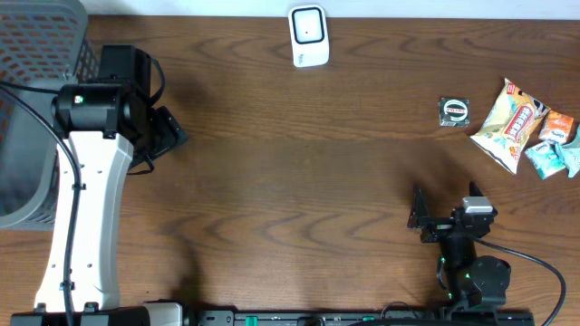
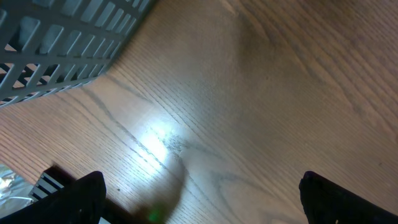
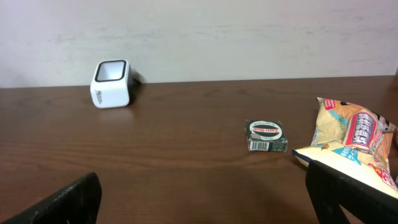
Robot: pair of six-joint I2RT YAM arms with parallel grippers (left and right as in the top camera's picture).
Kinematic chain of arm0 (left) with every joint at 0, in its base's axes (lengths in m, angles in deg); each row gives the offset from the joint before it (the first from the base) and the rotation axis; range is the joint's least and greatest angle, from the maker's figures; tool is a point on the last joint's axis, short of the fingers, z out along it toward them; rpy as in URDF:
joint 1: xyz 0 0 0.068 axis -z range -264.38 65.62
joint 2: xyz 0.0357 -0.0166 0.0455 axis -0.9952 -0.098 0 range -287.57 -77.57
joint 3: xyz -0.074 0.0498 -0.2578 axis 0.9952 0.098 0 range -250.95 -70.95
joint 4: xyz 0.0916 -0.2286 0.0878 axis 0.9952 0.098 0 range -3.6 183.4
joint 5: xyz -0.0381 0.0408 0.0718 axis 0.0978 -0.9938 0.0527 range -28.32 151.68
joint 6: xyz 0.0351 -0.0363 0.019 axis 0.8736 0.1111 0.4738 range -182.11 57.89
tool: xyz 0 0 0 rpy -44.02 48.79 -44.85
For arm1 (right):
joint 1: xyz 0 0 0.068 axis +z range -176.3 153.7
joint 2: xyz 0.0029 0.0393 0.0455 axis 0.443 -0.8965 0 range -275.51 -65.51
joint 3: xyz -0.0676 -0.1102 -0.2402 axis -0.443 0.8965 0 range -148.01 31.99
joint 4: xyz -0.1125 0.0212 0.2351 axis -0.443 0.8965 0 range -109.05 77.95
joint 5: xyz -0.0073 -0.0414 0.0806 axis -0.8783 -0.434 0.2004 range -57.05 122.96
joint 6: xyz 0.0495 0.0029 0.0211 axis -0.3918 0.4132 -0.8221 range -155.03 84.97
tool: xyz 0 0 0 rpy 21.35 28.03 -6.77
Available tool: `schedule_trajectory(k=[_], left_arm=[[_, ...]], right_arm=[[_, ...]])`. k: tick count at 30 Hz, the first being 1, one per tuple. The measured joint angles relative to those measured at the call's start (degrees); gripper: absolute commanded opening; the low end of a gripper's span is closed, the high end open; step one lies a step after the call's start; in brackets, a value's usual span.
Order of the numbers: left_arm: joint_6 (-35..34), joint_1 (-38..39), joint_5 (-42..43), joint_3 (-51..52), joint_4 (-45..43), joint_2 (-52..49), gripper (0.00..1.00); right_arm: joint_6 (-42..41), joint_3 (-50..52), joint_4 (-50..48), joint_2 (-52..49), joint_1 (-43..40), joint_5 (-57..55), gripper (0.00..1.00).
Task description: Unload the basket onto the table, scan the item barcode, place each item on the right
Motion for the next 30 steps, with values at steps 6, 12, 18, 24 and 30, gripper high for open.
schedule_trajectory(k=[6, 12, 18, 24, 30], left_arm=[[0.0, 0.0, 0.0, 0.0, 0.0, 0.0, 0.98], [0.0, 0.0, 0.0, 0.0, 0.0, 0.0, 0.98], [0.0, 0.0, 0.0, 0.0, 0.0, 0.0, 0.98], [1.5, 0.0, 0.0, 0.0, 2.2, 0.0, 0.98], [1.8, 0.0, 1.4, 0.0, 3.1, 0.0, 0.98]], right_arm=[[0.0, 0.0, 0.0, 0.0, 0.0, 0.0, 0.99], [0.0, 0.0, 0.0, 0.0, 0.0, 0.0, 0.99], [0.0, 0.0, 0.0, 0.0, 0.0, 0.0, 0.99], [0.0, 0.0, 0.0, 0.0, 0.0, 0.0, 0.99], [0.0, 0.0, -0.1, 0.0, 0.0, 0.0, 0.99]])
